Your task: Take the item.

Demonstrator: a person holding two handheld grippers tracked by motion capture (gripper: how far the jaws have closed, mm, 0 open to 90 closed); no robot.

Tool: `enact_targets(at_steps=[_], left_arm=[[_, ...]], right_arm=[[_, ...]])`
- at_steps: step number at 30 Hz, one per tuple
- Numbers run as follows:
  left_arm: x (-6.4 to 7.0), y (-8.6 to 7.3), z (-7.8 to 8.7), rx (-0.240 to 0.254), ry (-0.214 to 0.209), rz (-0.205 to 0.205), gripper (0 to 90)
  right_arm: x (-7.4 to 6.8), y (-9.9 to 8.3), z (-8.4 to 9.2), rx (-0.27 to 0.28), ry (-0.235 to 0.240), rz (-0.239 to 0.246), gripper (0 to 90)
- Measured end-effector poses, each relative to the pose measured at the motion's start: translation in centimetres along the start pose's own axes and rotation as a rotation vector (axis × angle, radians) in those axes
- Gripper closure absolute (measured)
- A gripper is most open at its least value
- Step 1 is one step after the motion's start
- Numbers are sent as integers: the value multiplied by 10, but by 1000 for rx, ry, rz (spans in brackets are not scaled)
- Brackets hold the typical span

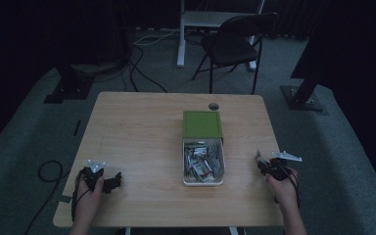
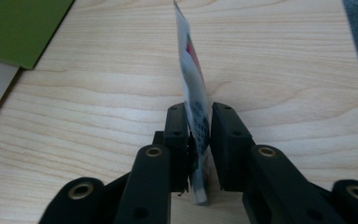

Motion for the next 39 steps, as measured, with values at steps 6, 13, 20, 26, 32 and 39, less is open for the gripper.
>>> enact_targets(at_steps=[6,13,20,26,32,39], left_arm=[[0,0,0,0,0,0,95],[0,0,0,-1,1,-2,94],[0,0,0,-1,1,-1,95],[0,0,0,0,1,-1,95],[0,0,0,-1,5,1,94],[4,0,-1,0,3,0,95]], right_arm=[[-12,-3,-2,-12,31,33,619],[-24,-1,0,15,76,89,408],[-37,-3,4,48,124,104,366],[-47,-5,7,66,157,147,359],[-56,-7,10,64,198,171,256],[-70,-14,14,50,266,242,199]])
Point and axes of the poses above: each handheld gripper's, and its own axes: z roughly backward along the jaws, y roughly out of its top, x roughly to its right, the point moved 8 cm from there along -z, roughly forward along the jaws, and after that the axes turned 11 degrees about -y, right-handed, at the moved point
